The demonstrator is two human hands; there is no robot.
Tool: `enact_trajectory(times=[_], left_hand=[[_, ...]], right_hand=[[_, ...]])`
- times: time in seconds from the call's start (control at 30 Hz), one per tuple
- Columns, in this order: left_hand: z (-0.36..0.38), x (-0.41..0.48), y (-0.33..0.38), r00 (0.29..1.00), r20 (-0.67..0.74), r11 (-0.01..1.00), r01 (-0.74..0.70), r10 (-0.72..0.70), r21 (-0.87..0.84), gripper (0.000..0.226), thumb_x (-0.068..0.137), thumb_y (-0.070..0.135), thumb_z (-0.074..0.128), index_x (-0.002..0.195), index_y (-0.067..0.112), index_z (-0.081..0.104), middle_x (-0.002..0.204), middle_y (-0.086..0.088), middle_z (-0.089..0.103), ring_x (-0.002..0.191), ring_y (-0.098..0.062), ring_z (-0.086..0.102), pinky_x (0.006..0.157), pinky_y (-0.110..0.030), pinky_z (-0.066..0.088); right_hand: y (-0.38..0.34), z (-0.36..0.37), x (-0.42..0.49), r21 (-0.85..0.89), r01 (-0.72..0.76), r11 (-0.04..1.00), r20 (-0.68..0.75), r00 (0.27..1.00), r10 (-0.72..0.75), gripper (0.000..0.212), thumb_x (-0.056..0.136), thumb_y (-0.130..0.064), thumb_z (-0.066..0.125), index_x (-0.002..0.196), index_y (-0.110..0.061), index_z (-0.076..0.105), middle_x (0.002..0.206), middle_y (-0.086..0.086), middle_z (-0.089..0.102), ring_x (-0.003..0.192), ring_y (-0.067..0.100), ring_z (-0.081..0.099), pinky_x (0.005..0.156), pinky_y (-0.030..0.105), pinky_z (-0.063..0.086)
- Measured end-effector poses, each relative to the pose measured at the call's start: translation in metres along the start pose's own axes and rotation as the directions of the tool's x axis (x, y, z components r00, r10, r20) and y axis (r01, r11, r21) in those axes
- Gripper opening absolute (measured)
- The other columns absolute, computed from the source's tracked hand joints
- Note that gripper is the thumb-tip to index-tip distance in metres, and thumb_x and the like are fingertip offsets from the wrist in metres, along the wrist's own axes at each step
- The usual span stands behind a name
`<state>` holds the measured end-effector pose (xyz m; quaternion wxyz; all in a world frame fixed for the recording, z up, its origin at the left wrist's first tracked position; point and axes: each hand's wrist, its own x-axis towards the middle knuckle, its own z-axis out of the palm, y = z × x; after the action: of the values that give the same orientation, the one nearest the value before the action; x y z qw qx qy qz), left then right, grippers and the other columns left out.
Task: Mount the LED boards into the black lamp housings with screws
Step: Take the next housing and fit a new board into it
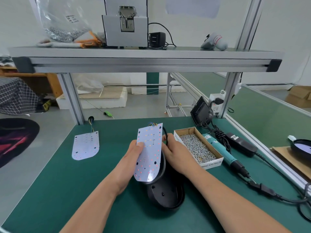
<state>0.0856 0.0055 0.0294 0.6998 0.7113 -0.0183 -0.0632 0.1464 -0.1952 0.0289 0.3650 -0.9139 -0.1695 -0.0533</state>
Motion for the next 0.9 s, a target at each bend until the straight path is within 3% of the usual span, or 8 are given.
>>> enact_trajectory(times=[0.17,0.27,0.33,0.37,0.43,0.57,0.7,0.9], left_hand=[[0.003,-0.002,0.003,1.000,-0.004,0.999,-0.025,0.025,-0.040,0.055,0.093,0.067,0.050,0.122,0.021,0.056,0.131,-0.014,0.064,0.108,-0.016,0.067,0.111,-0.051,0.048],[-0.001,-0.004,0.009,0.999,-0.034,0.996,-0.012,0.009,-0.083,0.055,0.093,0.056,0.052,0.126,0.012,0.057,0.122,-0.014,0.067,0.106,-0.022,0.068,0.103,-0.051,0.051],[-0.007,-0.004,0.012,1.000,-0.021,0.997,-0.008,0.006,-0.083,0.051,0.093,0.048,0.053,0.124,0.008,0.060,0.124,-0.012,0.071,0.110,-0.030,0.069,0.100,-0.052,0.051],[-0.011,-0.005,0.013,1.000,-0.028,0.997,-0.005,0.002,-0.082,0.048,0.091,0.046,0.056,0.116,0.006,0.060,0.117,-0.012,0.071,0.102,-0.031,0.067,0.095,-0.049,0.051],[-0.021,-0.005,0.015,0.996,-0.084,0.998,-0.001,-0.005,-0.070,0.035,0.085,0.045,0.061,0.094,0.012,0.055,0.094,-0.007,0.060,0.082,-0.024,0.054,0.079,-0.041,0.041],[-0.033,-0.001,0.017,0.973,-0.227,0.998,-0.027,0.038,0.051,0.031,0.085,0.046,0.060,0.075,0.019,0.046,0.075,0.005,0.050,0.068,-0.017,0.045,0.070,-0.037,0.031],[-0.021,0.003,0.012,0.949,-0.301,0.981,-0.031,0.088,0.190,0.036,0.088,0.047,0.053,0.078,0.016,0.040,0.075,0.003,0.039,0.066,-0.016,0.035,0.066,-0.034,0.027],[-0.007,0.013,-0.002,0.872,-0.441,0.945,-0.067,0.212,0.321,0.040,0.101,0.035,0.054,0.078,0.010,0.032,0.066,0.006,0.031,0.059,-0.014,0.028,0.056,-0.032,0.026]], right_hand=[[-0.001,0.000,-0.002,-0.081,0.054,0.995,-0.037,0.998,-0.057,0.030,0.107,-0.052,0.044,0.115,-0.026,0.034,0.071,-0.005,0.062,0.068,0.025,0.054,0.064,0.039,0.035],[-0.001,-0.004,0.002,-0.055,-0.037,0.998,-0.072,0.997,0.033,0.067,0.094,-0.069,0.048,0.146,-0.029,0.033,0.086,-0.007,0.070,0.087,0.026,0.066,0.072,0.040,0.046],[0.001,-0.008,0.004,-0.009,-0.090,0.996,-0.058,0.994,0.089,0.080,0.082,-0.073,0.044,0.152,-0.035,0.031,0.092,-0.012,0.069,0.094,0.023,0.068,0.076,0.038,0.047],[0.003,-0.010,0.005,0.006,-0.100,0.995,-0.060,0.993,0.100,0.082,0.079,-0.071,0.043,0.153,-0.037,0.031,0.094,-0.013,0.066,0.095,0.022,0.067,0.076,0.037,0.044],[0.006,-0.014,0.007,0.027,-0.111,0.993,-0.072,0.991,0.113,0.085,0.077,-0.065,0.046,0.156,-0.040,0.027,0.104,-0.014,0.063,0.095,0.020,0.063,0.079,0.034,0.041],[0.009,-0.023,0.009,0.101,-0.114,0.988,-0.057,0.991,0.120,0.082,0.082,-0.044,0.058,0.156,-0.050,0.022,0.127,-0.015,0.055,0.108,0.016,0.059,0.092,0.037,0.046],[0.012,-0.022,0.007,0.072,-0.032,0.997,-0.019,0.999,0.033,0.073,0.092,-0.027,0.055,0.158,-0.047,0.031,0.135,-0.007,0.052,0.120,0.016,0.055,0.104,0.040,0.044],[0.004,-0.026,0.002,0.327,-0.037,0.944,0.061,0.998,0.018,0.065,0.085,-0.030,0.039,0.146,-0.045,0.056,0.131,-0.013,0.051,0.123,-0.008,0.046,0.104,0.014,0.034]])
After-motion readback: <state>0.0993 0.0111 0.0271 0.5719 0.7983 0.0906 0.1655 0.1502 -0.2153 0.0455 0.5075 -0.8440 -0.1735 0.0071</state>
